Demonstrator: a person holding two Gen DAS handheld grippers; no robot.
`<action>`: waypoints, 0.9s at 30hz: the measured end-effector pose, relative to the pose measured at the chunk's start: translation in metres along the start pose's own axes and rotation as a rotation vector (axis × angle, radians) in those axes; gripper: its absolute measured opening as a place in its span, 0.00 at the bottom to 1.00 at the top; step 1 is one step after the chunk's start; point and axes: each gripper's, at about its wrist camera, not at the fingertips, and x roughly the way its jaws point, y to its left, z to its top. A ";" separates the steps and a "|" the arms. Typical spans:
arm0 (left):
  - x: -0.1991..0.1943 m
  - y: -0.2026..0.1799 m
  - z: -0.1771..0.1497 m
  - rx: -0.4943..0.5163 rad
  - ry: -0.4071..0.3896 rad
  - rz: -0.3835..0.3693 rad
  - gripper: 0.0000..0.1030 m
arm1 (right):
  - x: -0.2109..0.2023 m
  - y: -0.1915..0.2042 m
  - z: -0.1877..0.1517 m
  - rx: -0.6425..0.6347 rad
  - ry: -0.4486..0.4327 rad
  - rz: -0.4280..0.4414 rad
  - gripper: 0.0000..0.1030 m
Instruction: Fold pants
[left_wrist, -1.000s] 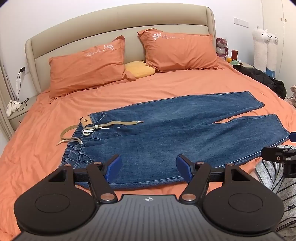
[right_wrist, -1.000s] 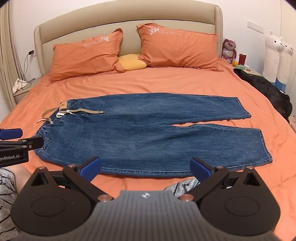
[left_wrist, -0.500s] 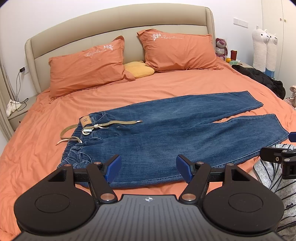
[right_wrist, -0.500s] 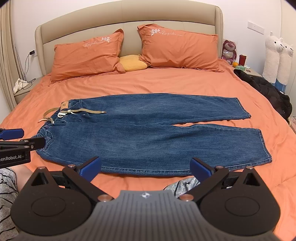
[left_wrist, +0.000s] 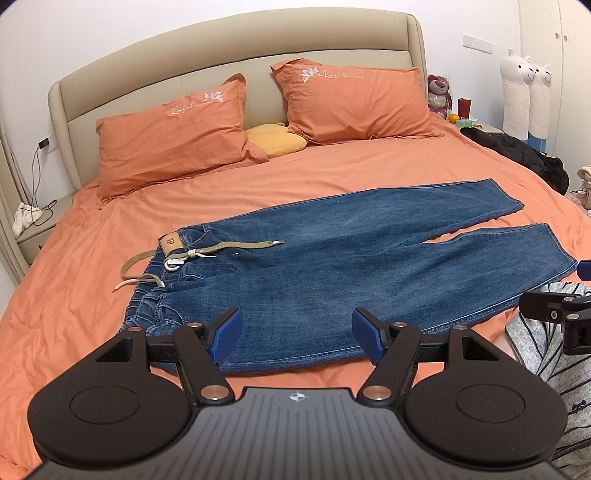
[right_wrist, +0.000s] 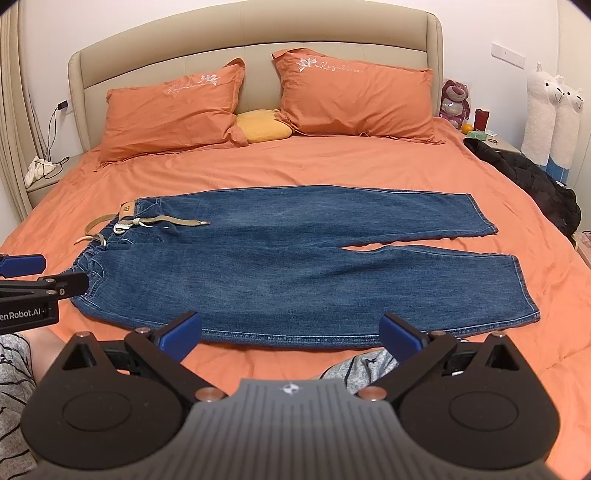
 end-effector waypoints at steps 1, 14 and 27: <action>-0.001 0.000 0.000 0.000 0.000 0.000 0.77 | 0.000 0.000 0.000 -0.001 0.000 -0.001 0.95; -0.003 -0.001 0.003 0.012 -0.003 -0.004 0.77 | -0.005 -0.001 -0.002 -0.004 -0.009 -0.010 0.95; -0.004 -0.002 0.003 0.011 -0.001 -0.002 0.77 | -0.006 0.000 -0.002 -0.003 -0.010 -0.009 0.95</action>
